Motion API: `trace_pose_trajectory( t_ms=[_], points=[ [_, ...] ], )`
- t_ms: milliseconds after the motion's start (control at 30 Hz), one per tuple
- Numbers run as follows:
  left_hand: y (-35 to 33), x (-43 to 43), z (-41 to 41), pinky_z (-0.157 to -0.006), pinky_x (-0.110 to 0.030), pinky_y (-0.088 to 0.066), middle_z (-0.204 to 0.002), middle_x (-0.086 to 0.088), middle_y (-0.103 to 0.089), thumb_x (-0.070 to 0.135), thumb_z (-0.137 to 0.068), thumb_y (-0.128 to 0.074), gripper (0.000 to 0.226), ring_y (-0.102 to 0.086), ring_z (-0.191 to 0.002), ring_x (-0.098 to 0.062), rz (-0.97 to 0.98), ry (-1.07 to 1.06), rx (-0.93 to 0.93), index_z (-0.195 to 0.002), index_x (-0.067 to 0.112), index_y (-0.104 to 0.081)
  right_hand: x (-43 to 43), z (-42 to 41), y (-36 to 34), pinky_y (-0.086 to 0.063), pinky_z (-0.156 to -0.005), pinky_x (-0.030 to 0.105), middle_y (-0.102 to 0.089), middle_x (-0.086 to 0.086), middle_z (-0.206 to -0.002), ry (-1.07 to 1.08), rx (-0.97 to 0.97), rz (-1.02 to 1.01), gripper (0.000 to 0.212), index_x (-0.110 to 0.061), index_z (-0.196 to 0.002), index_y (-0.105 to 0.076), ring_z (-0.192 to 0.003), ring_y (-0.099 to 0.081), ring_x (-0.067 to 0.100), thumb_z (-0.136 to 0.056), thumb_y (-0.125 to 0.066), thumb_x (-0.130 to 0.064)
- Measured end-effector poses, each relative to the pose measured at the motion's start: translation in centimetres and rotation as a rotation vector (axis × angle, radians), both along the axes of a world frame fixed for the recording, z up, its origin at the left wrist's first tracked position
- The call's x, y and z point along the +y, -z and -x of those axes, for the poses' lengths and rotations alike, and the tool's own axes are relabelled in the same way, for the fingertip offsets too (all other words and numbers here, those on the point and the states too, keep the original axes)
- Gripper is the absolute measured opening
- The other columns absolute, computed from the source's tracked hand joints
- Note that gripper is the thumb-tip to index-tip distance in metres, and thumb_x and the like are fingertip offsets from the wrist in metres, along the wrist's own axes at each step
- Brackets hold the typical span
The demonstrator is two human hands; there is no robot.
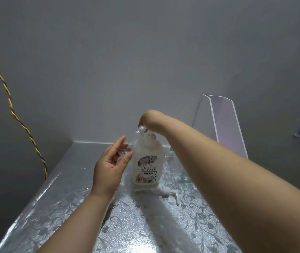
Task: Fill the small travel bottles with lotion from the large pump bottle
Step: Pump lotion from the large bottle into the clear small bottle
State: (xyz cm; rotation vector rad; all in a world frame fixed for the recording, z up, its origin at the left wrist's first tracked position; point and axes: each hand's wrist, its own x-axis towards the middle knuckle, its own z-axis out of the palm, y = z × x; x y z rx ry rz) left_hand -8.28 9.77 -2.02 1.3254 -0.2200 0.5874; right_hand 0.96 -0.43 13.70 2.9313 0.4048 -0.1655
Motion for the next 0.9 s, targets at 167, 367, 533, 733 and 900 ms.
trace_pose_trajectory(
  t_ms=[167,367,533,733,900],
  points=[
    [0.2,0.0,0.0,-0.082,-0.013,-0.051,-0.110,0.003,-0.071,0.005,-0.084,-0.069,0.048,-0.066,-0.098,-0.001,0.031,0.002,0.028,-0.124,0.028,-0.060,-0.7,-0.1,1.3,-0.045,-0.099,0.031,-0.056,0.010,-0.135,-0.014,-0.032,-0.060,0.035,-0.007,-0.129,-0.058,-0.126,-0.052,0.024,-0.096,-0.049,-0.013],
    [0.1,0.1,0.2,-0.079,-0.016,-0.052,-0.109,0.006,-0.073,0.019,-0.074,-0.073,0.042,-0.064,-0.092,-0.008,0.074,0.006,0.033,-0.113,0.034,-0.066,-1.4,1.2,1.2,-0.046,-0.099,0.036,-0.058,0.017,-0.131,0.072,0.002,-0.466,0.035,-0.002,-0.127,-0.059,-0.123,-0.054,0.032,-0.095,-0.044,-0.005],
    [0.0,0.3,-0.1,-0.080,-0.017,-0.052,-0.109,0.007,-0.073,0.024,-0.071,-0.075,0.041,-0.055,-0.087,-0.014,0.089,0.007,0.020,-0.110,0.033,-0.068,-1.4,2.1,0.2,-0.047,-0.097,0.035,-0.059,0.017,-0.130,0.079,0.003,-0.559,0.035,-0.003,-0.128,-0.058,-0.122,-0.055,0.032,-0.095,-0.045,-0.008],
    [-0.2,0.2,0.0,-0.080,-0.016,-0.051,-0.108,0.007,-0.073,0.020,-0.072,-0.074,0.042,-0.063,-0.091,-0.009,0.110,0.020,0.012,-0.112,0.029,-0.066,-1.4,2.0,0.4,-0.049,-0.093,0.034,-0.060,0.018,-0.128,0.110,0.029,-0.630,0.034,-0.002,-0.127,-0.059,-0.119,-0.058,0.033,-0.095,-0.047,-0.007],
    [0.0,0.0,0.2,-0.081,-0.016,-0.051,-0.108,0.006,-0.073,0.017,-0.072,-0.074,0.043,-0.065,-0.094,-0.008,0.120,0.020,0.024,-0.113,0.027,-0.066,-1.5,2.0,1.2,-0.048,-0.097,0.038,-0.058,0.019,-0.130,0.153,0.034,-0.672,0.035,0.000,-0.127,-0.058,-0.122,-0.055,0.034,-0.095,-0.046,-0.006]
  ],
)
